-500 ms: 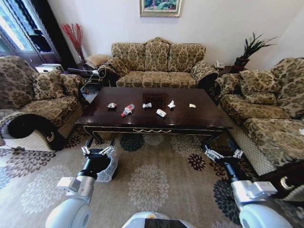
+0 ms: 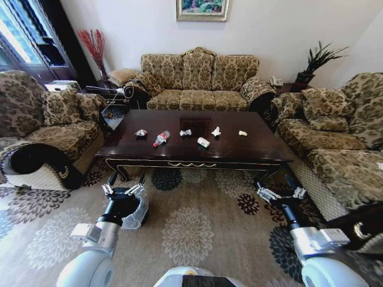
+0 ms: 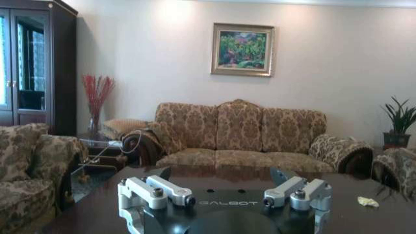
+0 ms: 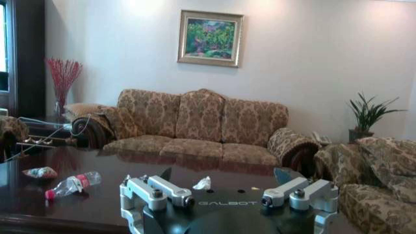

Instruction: Move to the front of the table and place the trash on the table into the trash bin.

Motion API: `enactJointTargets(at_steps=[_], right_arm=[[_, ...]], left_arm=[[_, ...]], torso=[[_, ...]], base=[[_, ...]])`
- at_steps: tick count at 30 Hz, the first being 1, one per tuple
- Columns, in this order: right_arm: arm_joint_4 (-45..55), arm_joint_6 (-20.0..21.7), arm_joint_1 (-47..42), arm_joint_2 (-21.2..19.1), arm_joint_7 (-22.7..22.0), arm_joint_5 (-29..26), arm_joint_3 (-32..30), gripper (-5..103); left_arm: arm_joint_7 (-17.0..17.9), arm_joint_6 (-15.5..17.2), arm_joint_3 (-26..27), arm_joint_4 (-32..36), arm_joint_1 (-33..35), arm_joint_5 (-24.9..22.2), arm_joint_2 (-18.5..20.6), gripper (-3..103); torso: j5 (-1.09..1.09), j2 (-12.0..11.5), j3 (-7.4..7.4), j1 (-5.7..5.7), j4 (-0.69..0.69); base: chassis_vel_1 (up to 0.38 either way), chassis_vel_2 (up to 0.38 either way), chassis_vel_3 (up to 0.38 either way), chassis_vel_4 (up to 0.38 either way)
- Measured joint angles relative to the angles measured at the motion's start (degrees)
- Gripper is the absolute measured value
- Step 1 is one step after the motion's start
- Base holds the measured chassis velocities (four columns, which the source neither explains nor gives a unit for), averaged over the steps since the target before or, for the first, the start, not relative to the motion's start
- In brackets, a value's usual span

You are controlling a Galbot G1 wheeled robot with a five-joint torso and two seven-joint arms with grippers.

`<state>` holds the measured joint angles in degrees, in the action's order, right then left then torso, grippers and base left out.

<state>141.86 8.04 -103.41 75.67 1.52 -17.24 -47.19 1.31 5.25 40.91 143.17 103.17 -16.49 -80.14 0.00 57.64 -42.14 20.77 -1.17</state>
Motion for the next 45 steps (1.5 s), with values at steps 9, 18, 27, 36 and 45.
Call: enactJointTargets(at_steps=[9, 18, 27, 36, 45], right_arm=[[0.00, -0.08, 0.25, 0.04, 0.22, 0.21, 0.26, 100], [-0.04, -0.19, -0.15, 0.27, 0.48, 0.59, 0.55, 100], [-0.02, -0.35, -0.26, 0.56, 0.59, 0.96, 1.00, 100], [0.13, -0.59, -0.53, 0.74, 0.68, 1.11, 1.07, 100], [0.16, -1.27, -1.10, 1.28, 0.85, 1.35, 1.07, 100]], left_arm=[[-0.19, -0.09, 0.03, -0.11, -0.06, 0.01, -0.01, 100], [-0.27, -0.24, 0.04, 0.02, 0.32, 0.22, -0.26, 100], [-0.33, -0.50, 0.08, 0.06, 0.61, 0.37, -0.55, 100], [-0.34, -0.71, 0.03, 0.06, 0.77, 0.61, -0.88, 100], [-0.41, -1.42, 0.08, 0.07, 1.11, 0.72, -1.24, 100]], torso=[[-0.01, 0.00, 0.00, 0.00, 0.00], [0.00, 0.00, 0.00, 0.00, 0.00], [0.02, 0.00, 0.00, 0.00, 0.00], [-0.03, 0.01, -0.01, 0.02, -0.01], [0.00, 0.01, 0.00, 0.00, 0.00]], base=[[0.055, 0.061, -0.051, -0.057], [0.085, 0.100, -0.091, -0.085], [0.109, 0.101, -0.121, -0.105], [0.181, 0.177, -0.167, -0.167], [0.198, 0.164, -0.200, -0.173]])
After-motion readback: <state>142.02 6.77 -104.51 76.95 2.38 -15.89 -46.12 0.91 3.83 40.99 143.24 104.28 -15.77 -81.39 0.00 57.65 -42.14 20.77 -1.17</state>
